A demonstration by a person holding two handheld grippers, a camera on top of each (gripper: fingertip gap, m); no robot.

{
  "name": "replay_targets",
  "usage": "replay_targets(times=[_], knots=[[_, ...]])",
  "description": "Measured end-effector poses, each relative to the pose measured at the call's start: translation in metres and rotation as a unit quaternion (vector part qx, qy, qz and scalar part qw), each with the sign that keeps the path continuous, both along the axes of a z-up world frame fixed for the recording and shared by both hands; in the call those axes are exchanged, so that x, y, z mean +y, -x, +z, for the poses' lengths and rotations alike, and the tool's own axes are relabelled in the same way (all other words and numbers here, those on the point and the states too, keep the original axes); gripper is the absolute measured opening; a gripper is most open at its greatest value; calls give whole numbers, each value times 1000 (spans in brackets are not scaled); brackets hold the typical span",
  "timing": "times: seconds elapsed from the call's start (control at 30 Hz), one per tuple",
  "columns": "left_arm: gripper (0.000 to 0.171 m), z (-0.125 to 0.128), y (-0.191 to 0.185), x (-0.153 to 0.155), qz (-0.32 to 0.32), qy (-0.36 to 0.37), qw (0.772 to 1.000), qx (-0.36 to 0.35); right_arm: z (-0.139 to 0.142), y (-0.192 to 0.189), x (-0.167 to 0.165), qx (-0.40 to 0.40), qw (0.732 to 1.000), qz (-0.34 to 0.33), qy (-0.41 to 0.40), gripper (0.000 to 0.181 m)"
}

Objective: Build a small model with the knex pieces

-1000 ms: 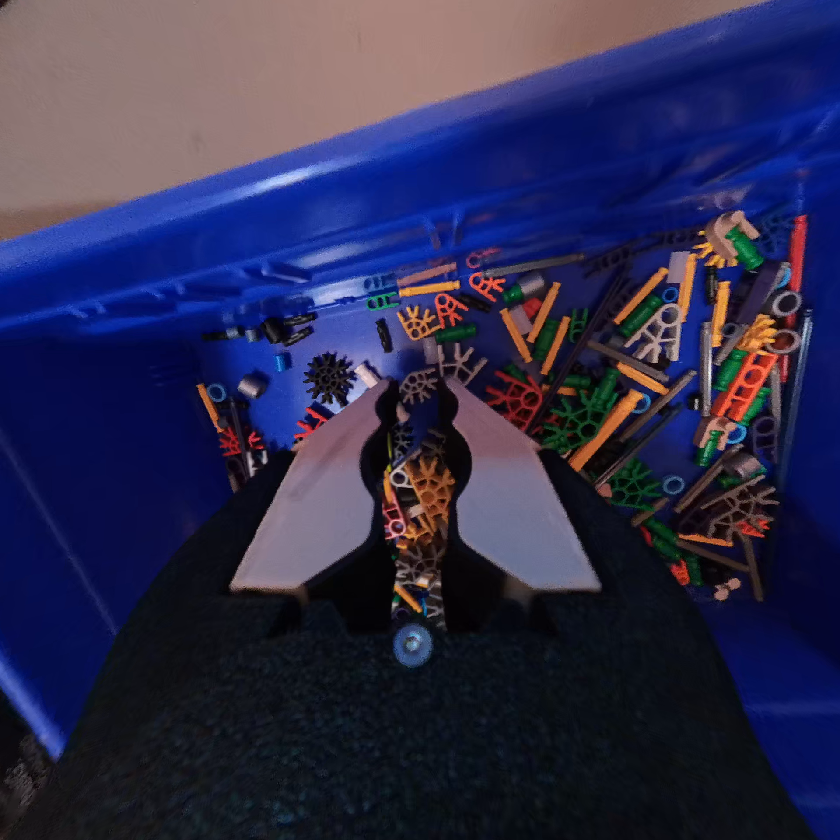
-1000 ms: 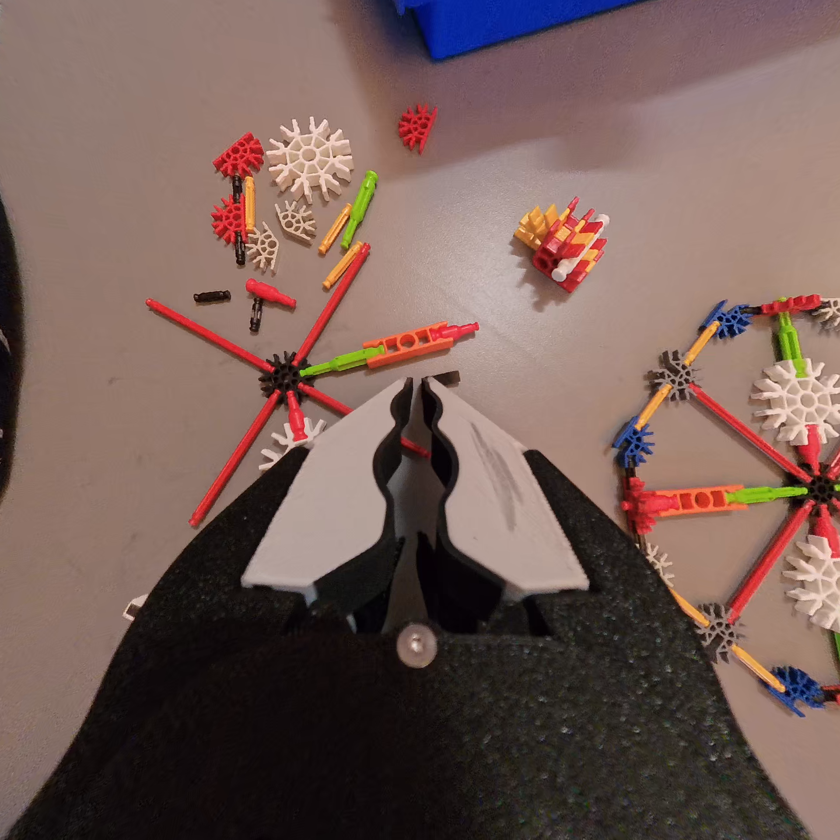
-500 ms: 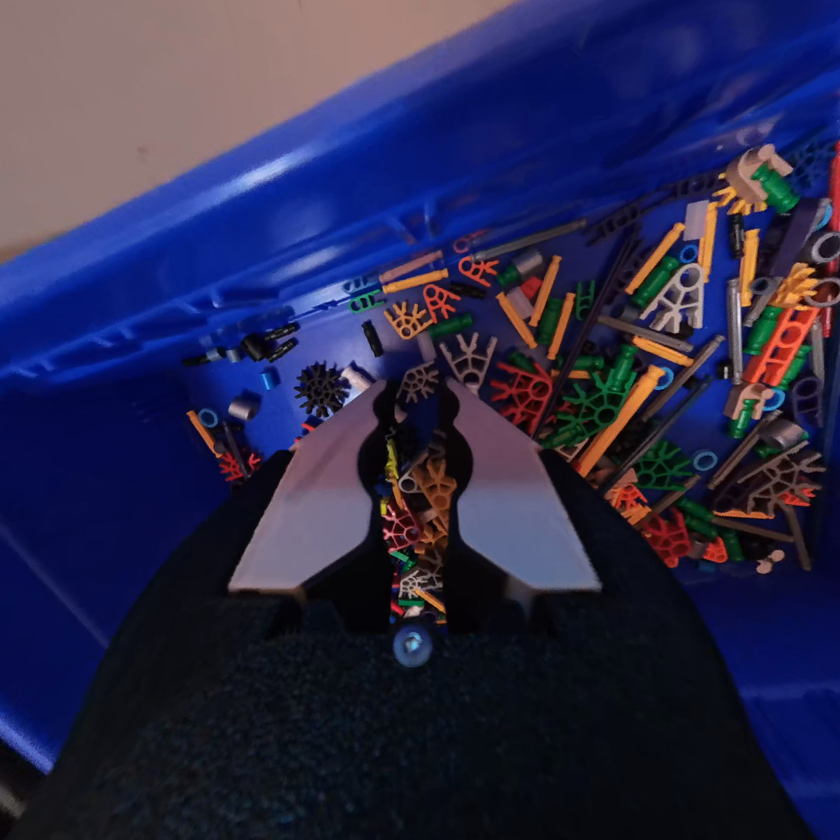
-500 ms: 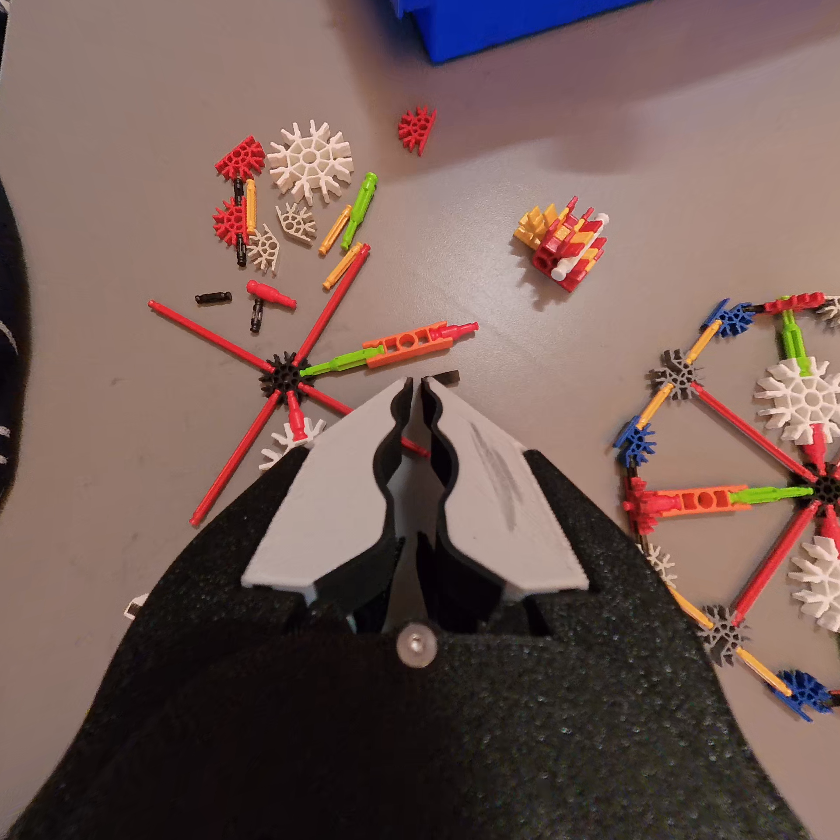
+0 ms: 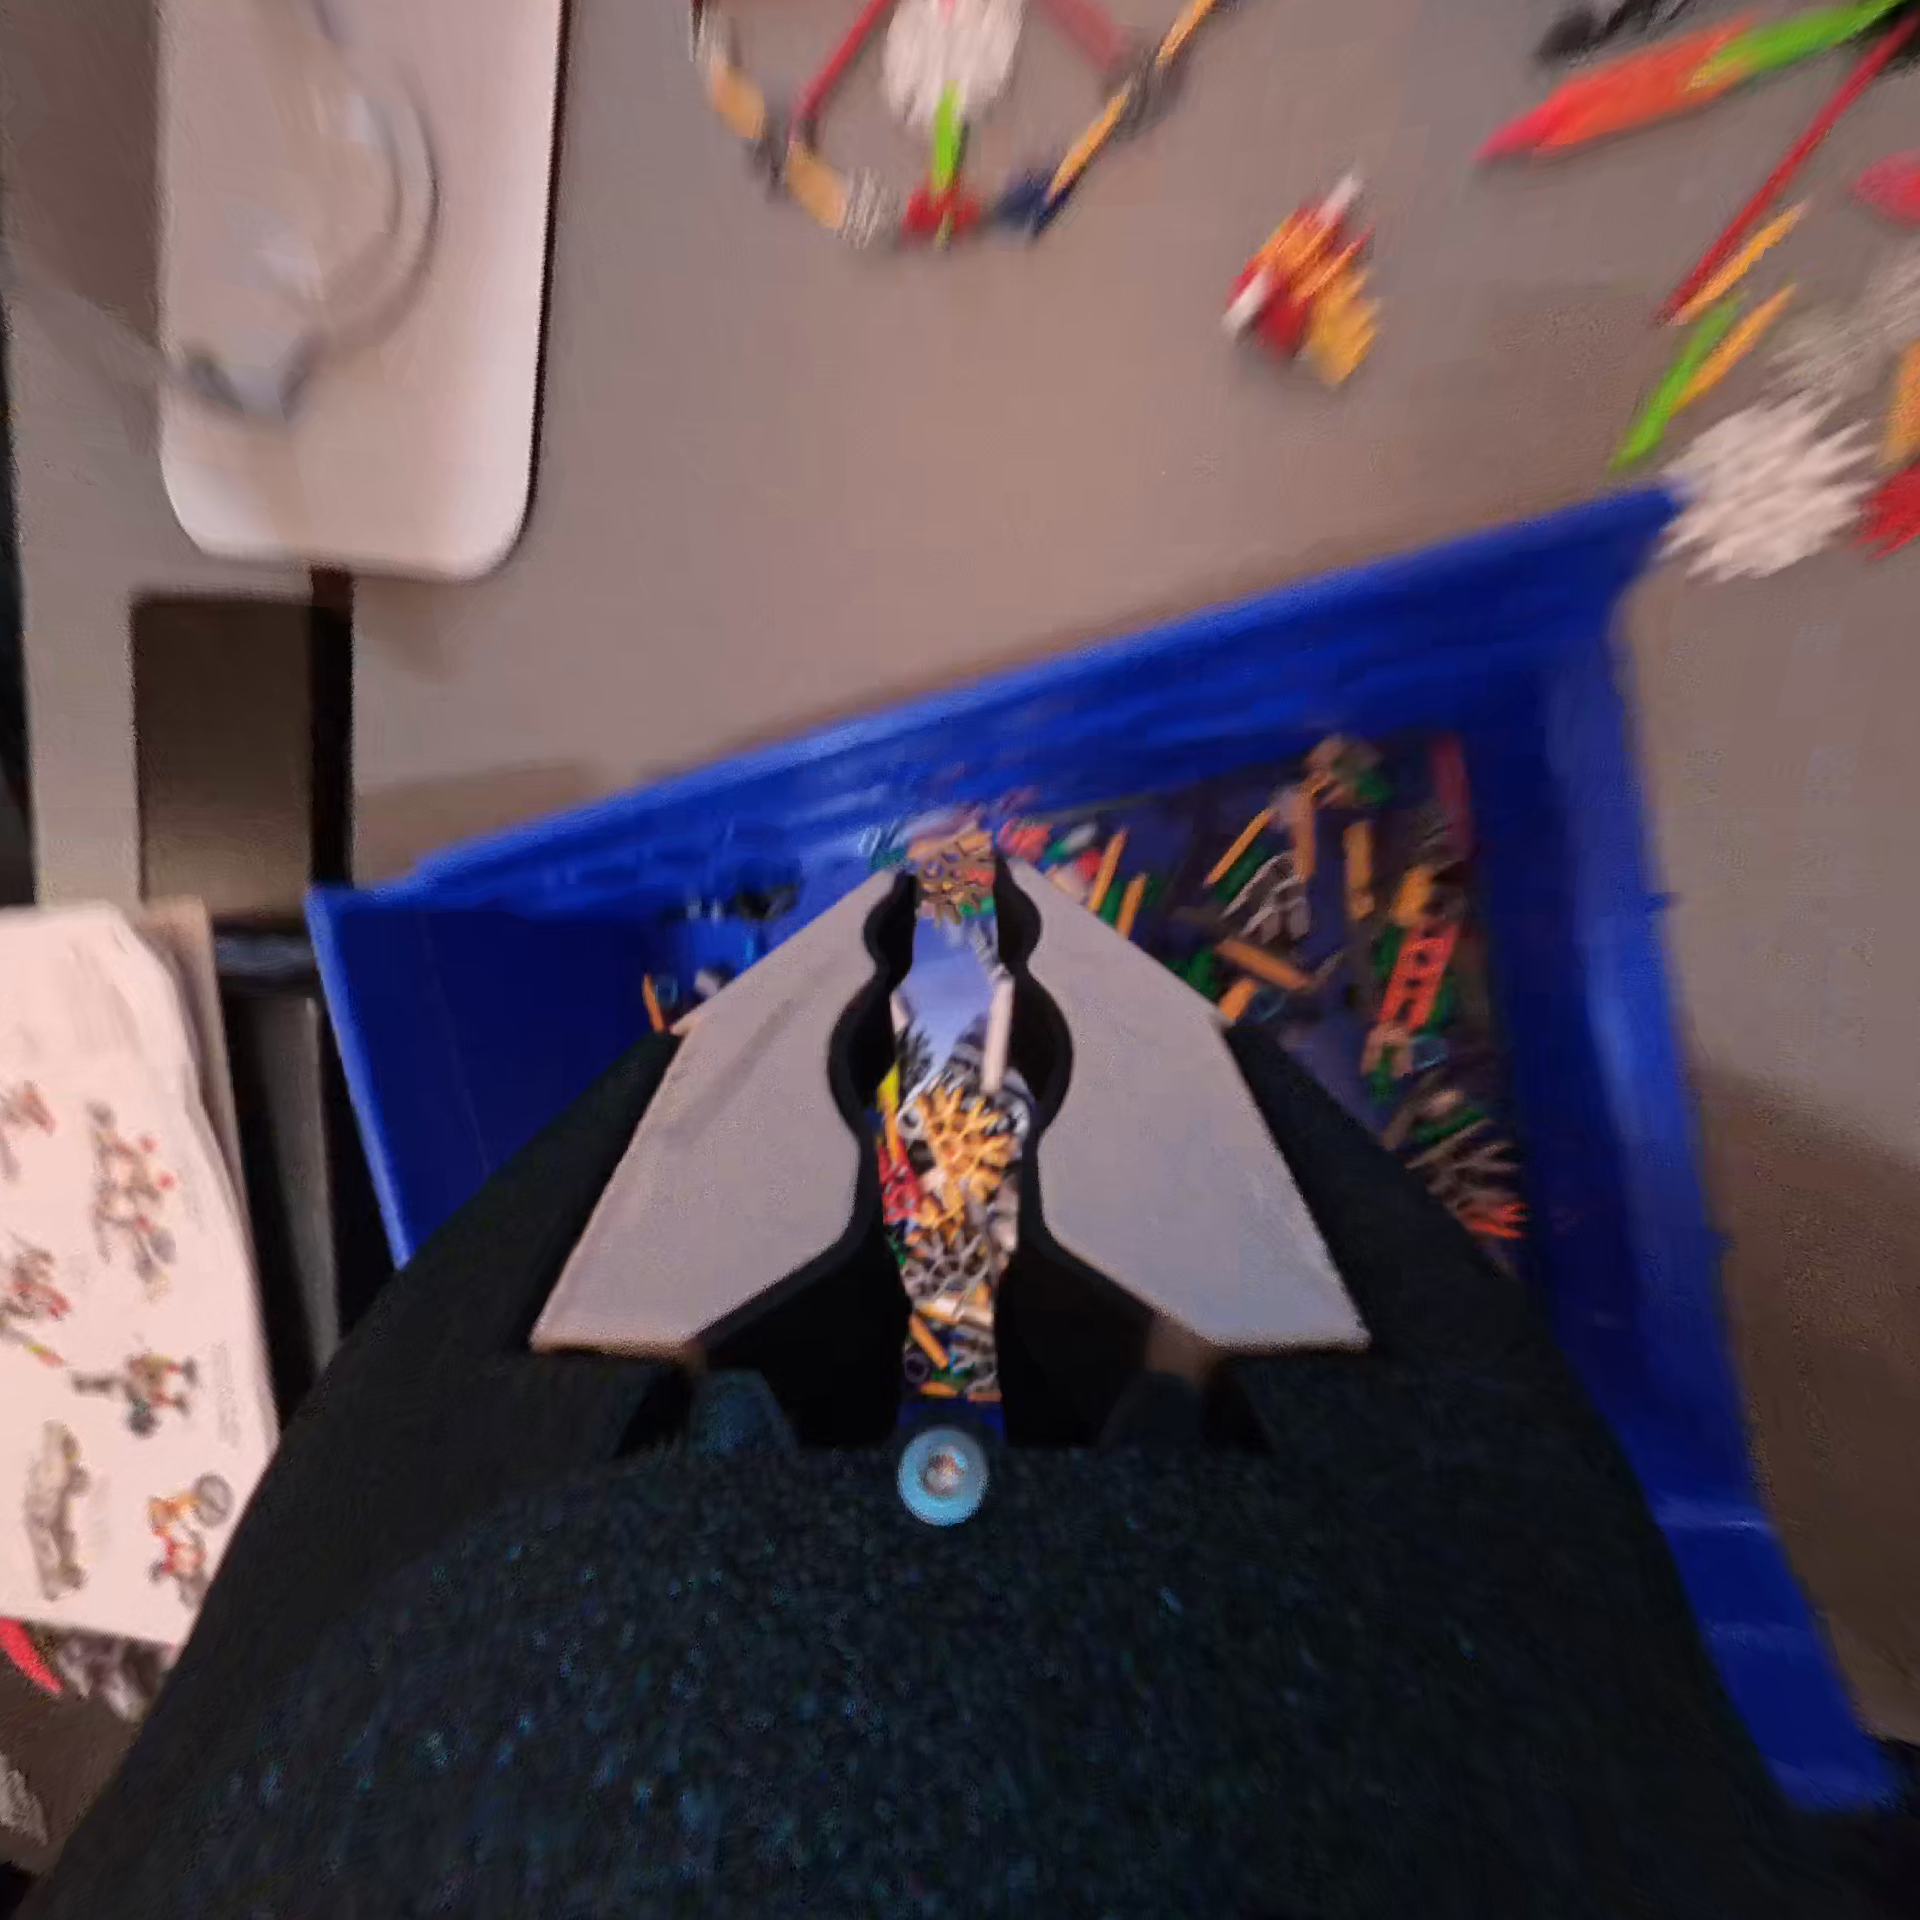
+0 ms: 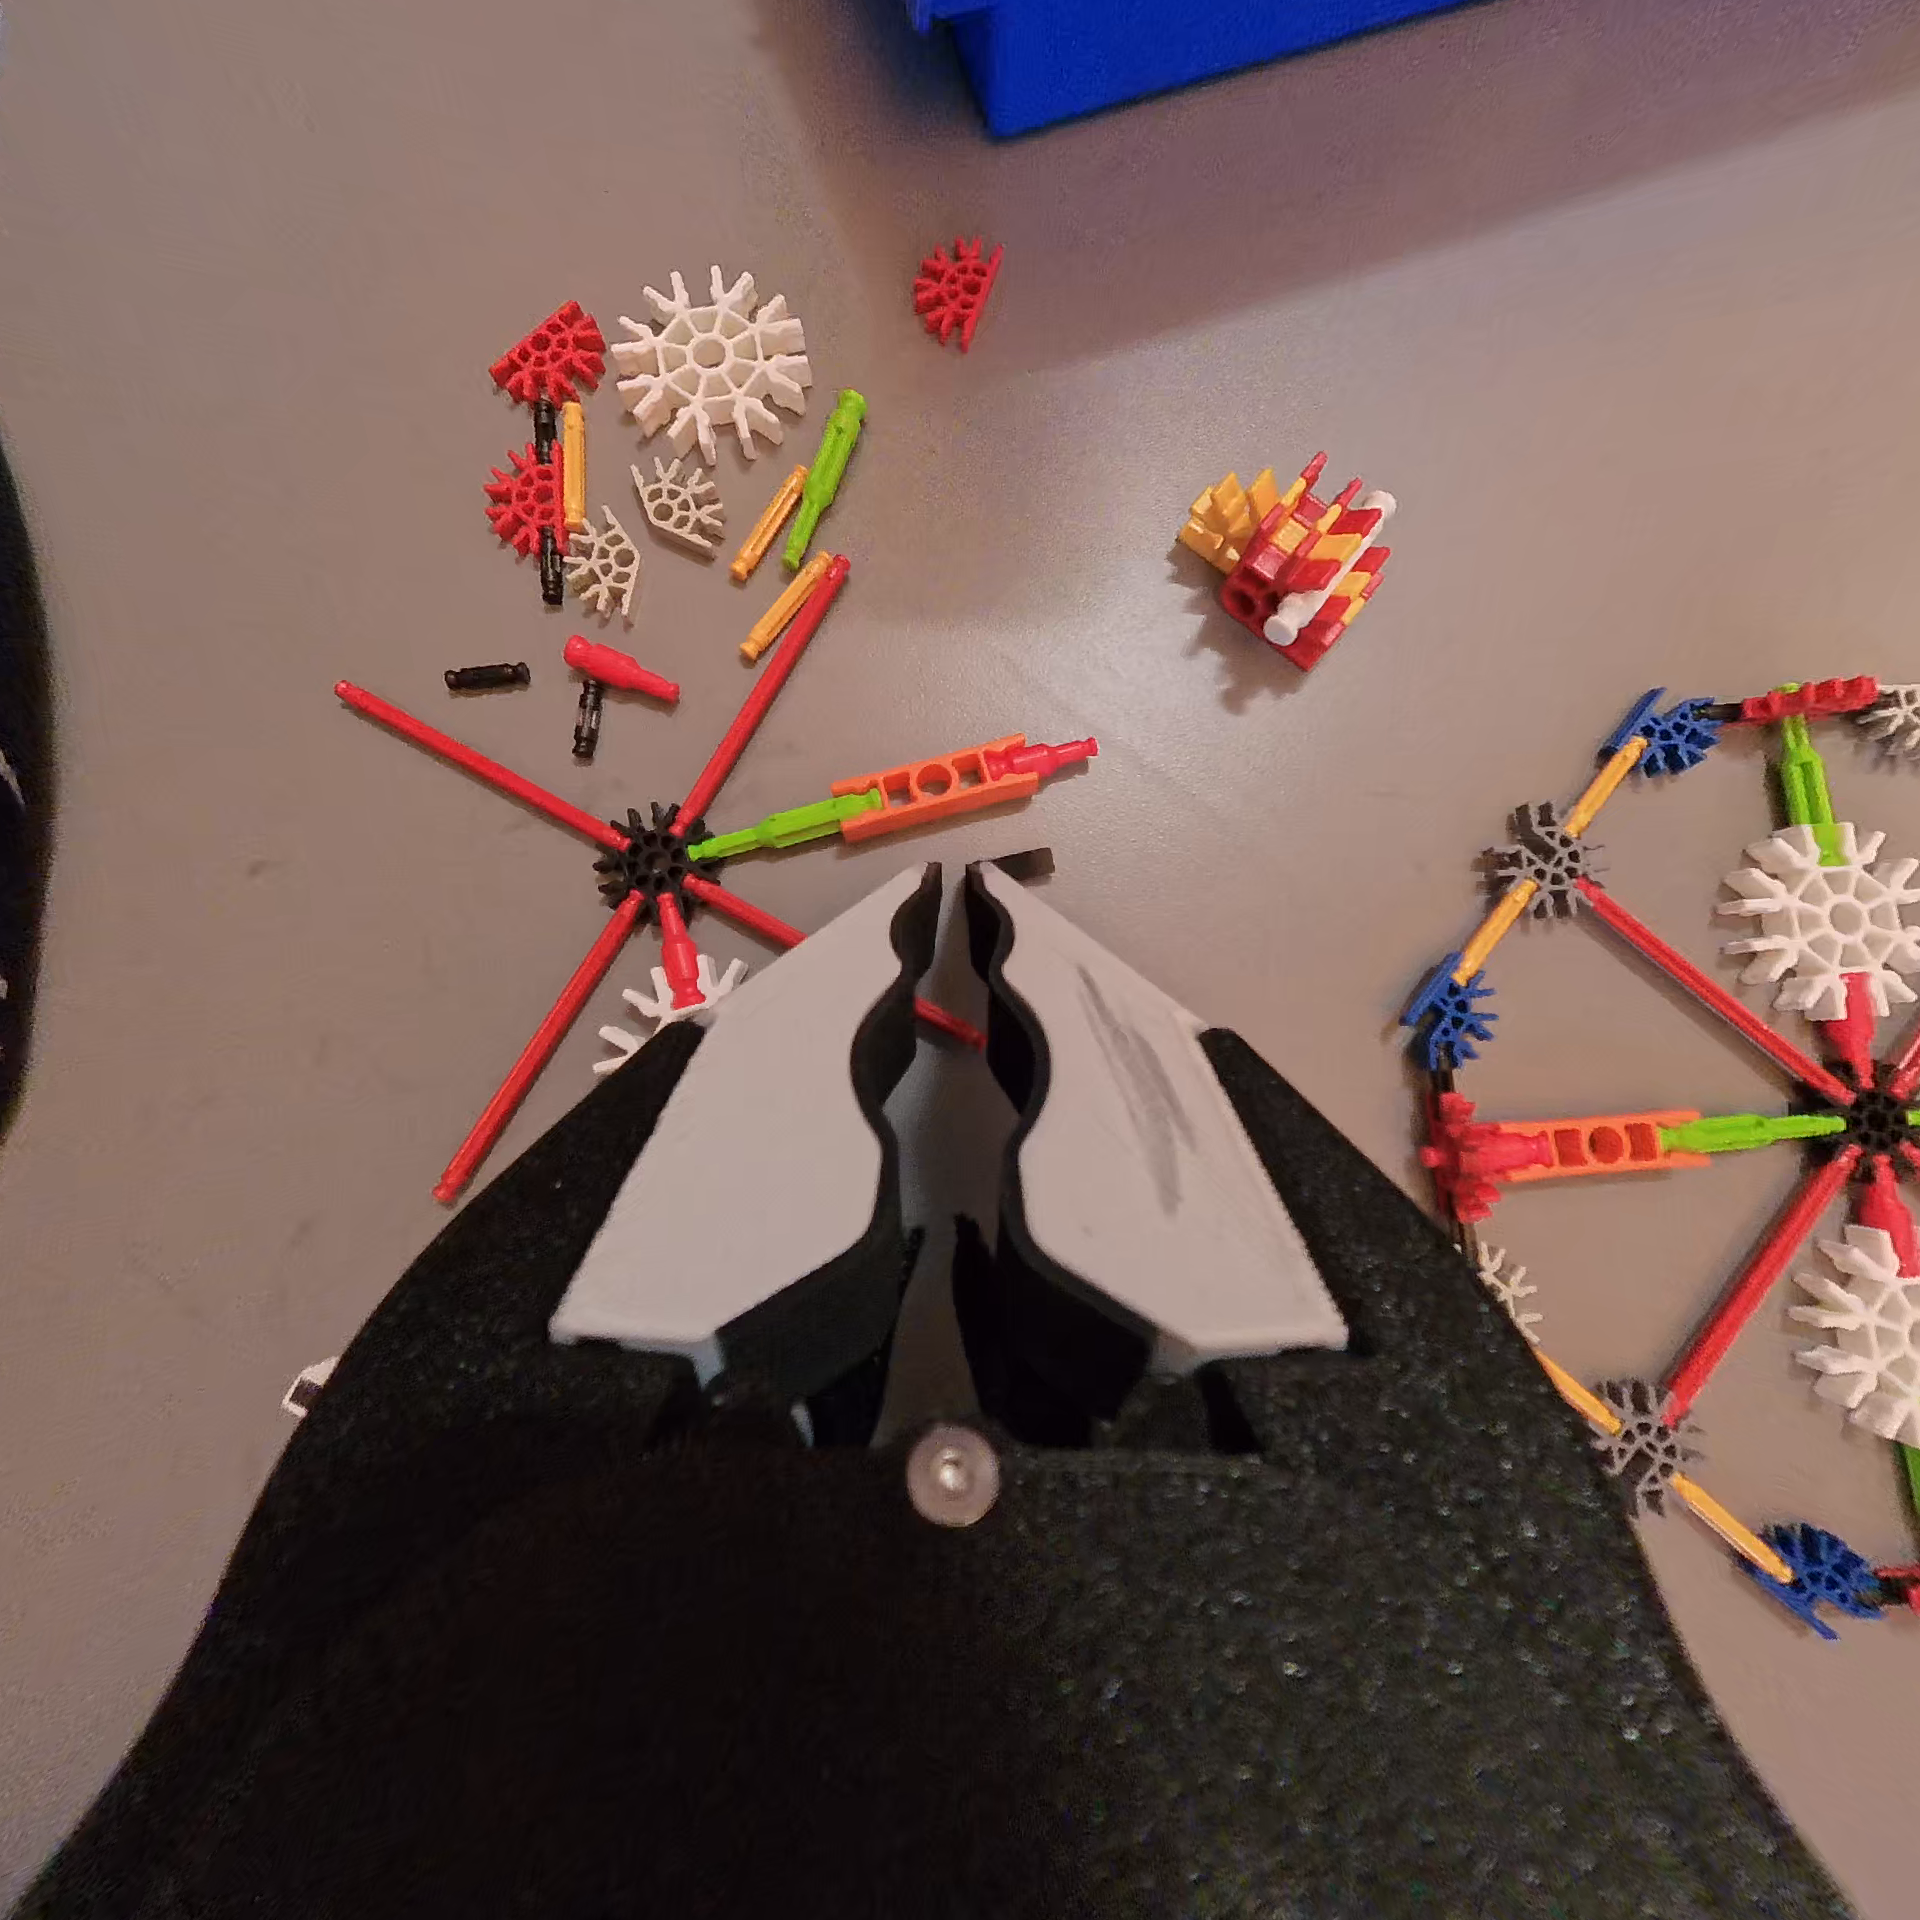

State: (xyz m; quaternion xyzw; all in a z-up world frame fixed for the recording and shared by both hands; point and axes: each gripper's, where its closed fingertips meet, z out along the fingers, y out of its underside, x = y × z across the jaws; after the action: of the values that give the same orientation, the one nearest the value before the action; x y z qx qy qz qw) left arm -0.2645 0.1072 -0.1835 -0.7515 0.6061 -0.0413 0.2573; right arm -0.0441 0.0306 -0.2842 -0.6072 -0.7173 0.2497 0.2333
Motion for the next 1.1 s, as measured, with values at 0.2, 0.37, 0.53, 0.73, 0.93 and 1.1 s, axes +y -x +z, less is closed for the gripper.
replay_targets(times=[0.2,0.37,0.53,0.73,0.93,1.1], knots=[[14,16,-98,-104,-158,46,986,-23,0,0,0,0,1000,0,-1,4],[15,-29,-151,-146,-228,56,972,8,0,0,0,-3,1000,1,-6,5],[26,-50,-167,-137,-193,47,980,-4,0,0,0,-5,1000,1,-10,5],[44,-51,-161,-133,-179,38,983,-4,0,0,0,-5,1000,1,-10,5],[30,19,-118,-95,-116,-30,992,-41,0,0,0,-5,1000,1,-9,5],[20,32,-31,-11,40,-67,995,-56,0,0,0,-4,1000,1,-10,5]])
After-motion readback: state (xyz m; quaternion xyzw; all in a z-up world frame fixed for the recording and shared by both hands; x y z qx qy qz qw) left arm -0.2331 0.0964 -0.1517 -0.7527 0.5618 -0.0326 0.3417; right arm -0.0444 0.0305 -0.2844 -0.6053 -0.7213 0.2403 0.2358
